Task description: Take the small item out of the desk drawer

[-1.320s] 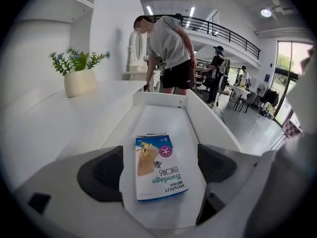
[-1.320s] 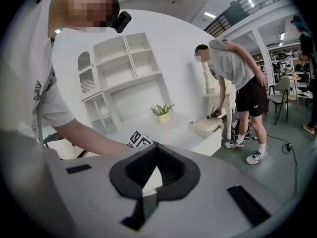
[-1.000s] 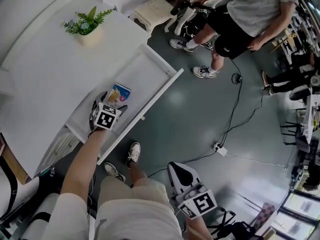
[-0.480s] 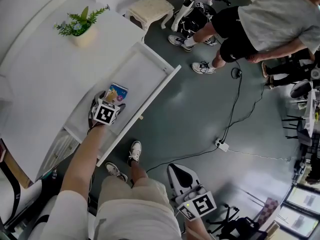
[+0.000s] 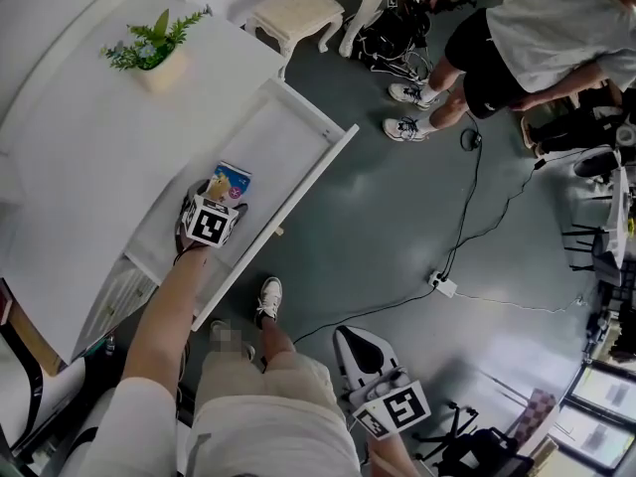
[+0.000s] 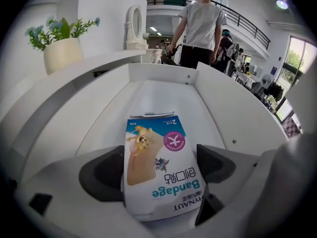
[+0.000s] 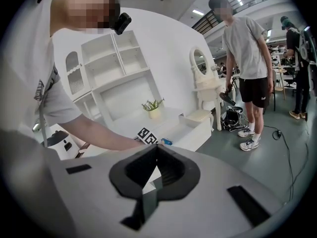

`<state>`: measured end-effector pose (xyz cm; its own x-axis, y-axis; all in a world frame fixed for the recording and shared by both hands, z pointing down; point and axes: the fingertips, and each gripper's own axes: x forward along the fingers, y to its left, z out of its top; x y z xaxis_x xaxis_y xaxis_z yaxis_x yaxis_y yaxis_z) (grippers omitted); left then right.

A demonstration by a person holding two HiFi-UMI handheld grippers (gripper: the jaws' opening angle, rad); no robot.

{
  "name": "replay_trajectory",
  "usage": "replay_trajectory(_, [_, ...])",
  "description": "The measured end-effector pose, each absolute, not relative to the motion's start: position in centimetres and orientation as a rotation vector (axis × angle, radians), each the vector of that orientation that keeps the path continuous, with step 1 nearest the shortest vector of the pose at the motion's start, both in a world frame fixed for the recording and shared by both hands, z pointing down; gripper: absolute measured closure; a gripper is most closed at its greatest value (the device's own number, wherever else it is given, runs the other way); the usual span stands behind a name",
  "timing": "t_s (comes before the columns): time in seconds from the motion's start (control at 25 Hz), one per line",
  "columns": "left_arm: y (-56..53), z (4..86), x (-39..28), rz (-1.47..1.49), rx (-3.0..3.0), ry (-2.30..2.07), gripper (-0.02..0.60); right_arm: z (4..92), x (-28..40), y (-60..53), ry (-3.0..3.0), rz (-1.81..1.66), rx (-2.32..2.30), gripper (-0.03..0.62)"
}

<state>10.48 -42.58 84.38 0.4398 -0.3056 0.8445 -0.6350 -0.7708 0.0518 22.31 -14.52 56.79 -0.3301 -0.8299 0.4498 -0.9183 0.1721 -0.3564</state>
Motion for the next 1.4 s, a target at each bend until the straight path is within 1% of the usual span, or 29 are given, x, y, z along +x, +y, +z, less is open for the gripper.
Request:
replay_trajectory(0.04, [-42.6,84.3,10.4,1.262,2.332,-0.802,0.123,56.7,22.3,-14.5,-2.285,0.871,1.721,0.585])
replay_trajectory(0.16, [-42.4,84.3,10.0,1.269,2.323,-0.809,0.137,56.5,22.5,-14.3,-2.285,0.86,1.735,0.585])
replay_trajectory(0.48, [-42.3,82.8,9.4,1.2,2.343,-0.866,0.138,55.7,22.6,-13.4,-2.291,0.833,1.754,0.585])
replay_trajectory(1.0, [-40.3,77.3,8.2,1.038,2.429,-0.833,0.138,53.5,19.5,-12.4,-2.337,0.736,1.753,0.585])
replay_trajectory(1.4, [-37.3,70.3,5.5,0.818,2.477,-0.882,0.138,50.7,14.6,-11.2,-2.439,0.634,1.674,0.585])
